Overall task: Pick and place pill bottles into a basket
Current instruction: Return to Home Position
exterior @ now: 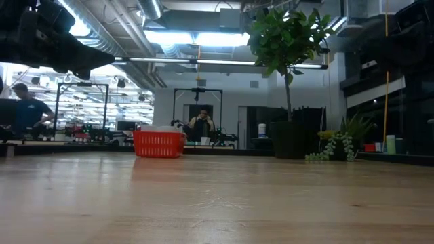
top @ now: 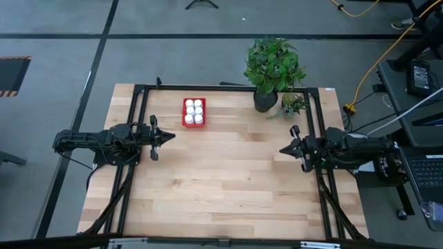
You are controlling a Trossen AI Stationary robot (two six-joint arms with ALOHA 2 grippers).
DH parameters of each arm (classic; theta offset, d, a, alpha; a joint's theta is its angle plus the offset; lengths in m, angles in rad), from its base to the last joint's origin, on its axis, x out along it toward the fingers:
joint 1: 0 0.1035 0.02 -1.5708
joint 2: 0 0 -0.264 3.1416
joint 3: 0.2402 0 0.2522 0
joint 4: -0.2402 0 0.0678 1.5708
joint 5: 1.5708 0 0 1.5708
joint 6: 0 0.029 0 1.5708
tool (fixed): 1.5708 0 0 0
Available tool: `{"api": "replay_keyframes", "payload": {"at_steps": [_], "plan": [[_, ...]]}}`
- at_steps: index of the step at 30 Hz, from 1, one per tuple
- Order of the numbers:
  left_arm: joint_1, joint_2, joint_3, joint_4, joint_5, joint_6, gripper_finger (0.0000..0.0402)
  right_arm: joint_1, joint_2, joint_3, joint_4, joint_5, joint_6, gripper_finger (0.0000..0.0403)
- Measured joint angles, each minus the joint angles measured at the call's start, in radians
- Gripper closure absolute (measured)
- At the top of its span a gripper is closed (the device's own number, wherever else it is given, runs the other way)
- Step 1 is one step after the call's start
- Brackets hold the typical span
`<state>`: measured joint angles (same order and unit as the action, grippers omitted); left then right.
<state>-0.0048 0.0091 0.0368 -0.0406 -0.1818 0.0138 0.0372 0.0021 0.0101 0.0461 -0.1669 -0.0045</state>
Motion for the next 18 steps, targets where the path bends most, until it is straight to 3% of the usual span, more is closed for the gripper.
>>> {"api": "replay_keyframes", "payload": {"at_steps": [18], "plan": [[0.0, 0.0, 0.0, 0.0, 0.0, 0.0, 0.0389, 0.0, 0.0, -0.001, 0.0, 0.0, 0.0, 0.0393]]}}
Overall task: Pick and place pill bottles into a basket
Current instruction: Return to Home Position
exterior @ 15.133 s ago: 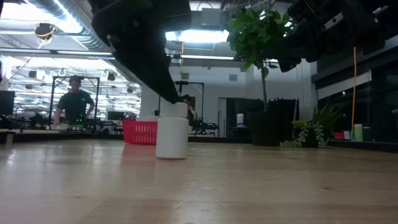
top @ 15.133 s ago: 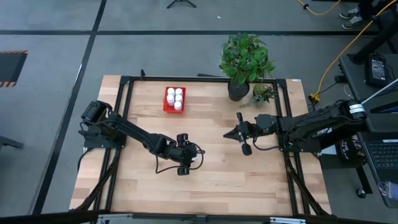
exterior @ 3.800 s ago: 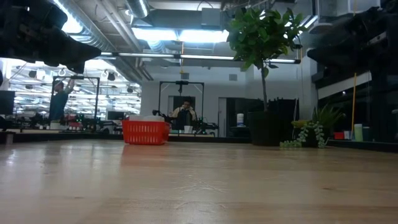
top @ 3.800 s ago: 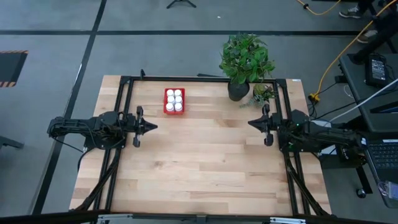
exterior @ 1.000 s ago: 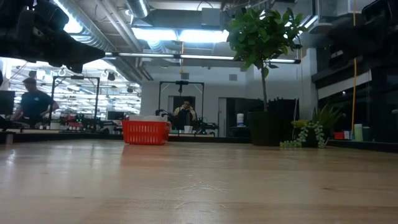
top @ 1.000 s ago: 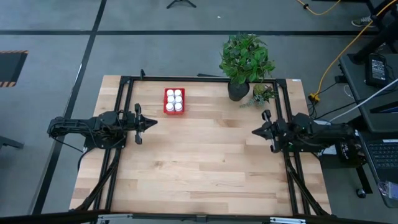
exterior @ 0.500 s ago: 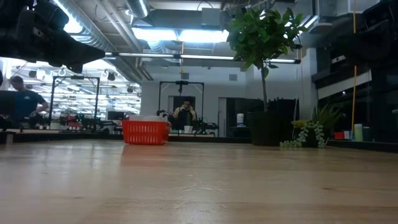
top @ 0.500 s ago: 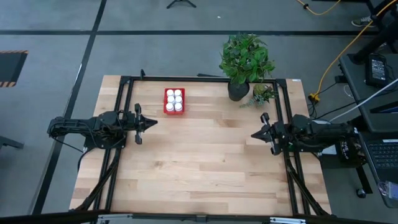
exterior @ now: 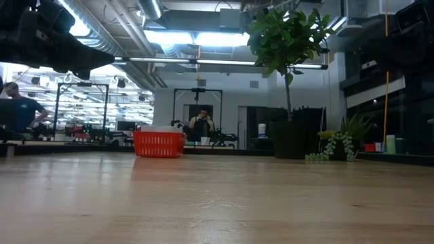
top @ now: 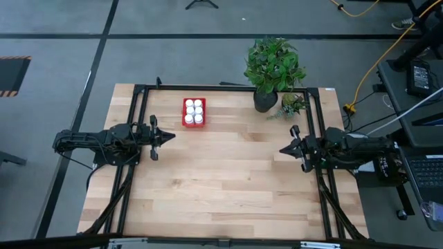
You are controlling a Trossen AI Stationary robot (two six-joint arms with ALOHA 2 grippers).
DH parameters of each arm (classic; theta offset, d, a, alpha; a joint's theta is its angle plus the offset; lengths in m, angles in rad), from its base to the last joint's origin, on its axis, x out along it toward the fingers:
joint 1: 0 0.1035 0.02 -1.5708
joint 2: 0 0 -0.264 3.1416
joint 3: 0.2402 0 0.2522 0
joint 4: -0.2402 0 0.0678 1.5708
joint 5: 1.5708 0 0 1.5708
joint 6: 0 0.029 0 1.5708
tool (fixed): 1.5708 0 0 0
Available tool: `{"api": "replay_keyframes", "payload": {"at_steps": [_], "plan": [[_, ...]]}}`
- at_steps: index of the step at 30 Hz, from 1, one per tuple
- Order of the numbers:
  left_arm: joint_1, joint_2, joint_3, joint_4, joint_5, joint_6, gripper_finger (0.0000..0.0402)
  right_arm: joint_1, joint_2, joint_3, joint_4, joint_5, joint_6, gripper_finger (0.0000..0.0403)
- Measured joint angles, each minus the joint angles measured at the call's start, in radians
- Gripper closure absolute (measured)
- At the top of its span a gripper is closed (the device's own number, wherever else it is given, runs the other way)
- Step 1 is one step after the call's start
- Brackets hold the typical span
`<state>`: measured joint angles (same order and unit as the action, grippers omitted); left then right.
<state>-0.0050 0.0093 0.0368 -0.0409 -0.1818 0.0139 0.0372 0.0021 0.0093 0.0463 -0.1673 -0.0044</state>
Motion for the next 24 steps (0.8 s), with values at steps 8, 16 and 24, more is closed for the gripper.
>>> {"api": "replay_keyframes", "payload": {"at_steps": [8, 16, 24], "plan": [[0.0, 0.0, 0.0, 0.0, 0.0, 0.0, 0.0395, 0.0, 0.0, -0.001, 0.0, 0.0, -0.001, 0.0393], [0.0, 0.0, 0.0, 0.0, 0.0, 0.0, 0.0389, 0.0, 0.0, -0.001, 0.0, 0.0, 0.001, 0.0393], [0.0, 0.0, 0.0, 0.0, 0.0, 0.0, 0.0395, 0.0, 0.0, -0.001, 0.0, 0.0, -0.001, 0.0393]]}}
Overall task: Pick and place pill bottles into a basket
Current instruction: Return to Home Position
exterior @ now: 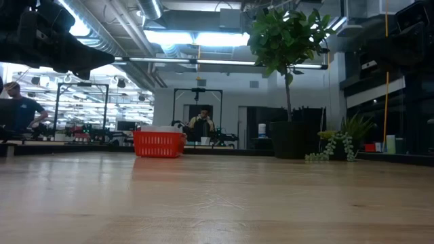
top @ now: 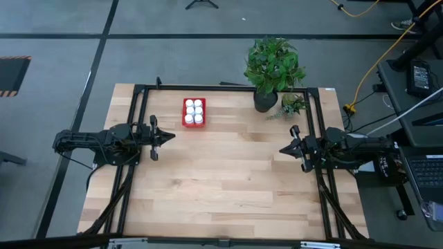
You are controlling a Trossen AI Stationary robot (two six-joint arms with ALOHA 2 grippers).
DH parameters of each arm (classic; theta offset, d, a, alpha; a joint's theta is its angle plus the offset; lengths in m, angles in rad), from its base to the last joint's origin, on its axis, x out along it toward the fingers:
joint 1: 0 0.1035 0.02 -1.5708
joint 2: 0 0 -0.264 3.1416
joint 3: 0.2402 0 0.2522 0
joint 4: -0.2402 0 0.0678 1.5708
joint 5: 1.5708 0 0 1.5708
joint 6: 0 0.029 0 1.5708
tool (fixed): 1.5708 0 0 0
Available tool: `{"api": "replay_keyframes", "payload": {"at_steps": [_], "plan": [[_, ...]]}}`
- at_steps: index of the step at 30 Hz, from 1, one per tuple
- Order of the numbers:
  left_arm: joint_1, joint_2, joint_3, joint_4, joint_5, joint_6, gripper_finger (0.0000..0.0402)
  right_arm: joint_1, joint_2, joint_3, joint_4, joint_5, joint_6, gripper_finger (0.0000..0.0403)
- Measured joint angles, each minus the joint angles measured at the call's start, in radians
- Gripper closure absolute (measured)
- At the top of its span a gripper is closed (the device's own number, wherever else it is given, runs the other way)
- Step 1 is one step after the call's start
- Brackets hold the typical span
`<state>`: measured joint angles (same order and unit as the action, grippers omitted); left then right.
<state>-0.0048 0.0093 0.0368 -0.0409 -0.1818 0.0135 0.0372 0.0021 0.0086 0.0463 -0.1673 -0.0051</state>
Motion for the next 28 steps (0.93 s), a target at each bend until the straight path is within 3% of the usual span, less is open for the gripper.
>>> {"api": "replay_keyframes", "payload": {"at_steps": [28], "plan": [[0.0, 0.0, 0.0, 0.0, 0.0, 0.0, 0.0389, 0.0, 0.0, 0.0, 0.0, 0.0, 0.001, 0.0393]]}}
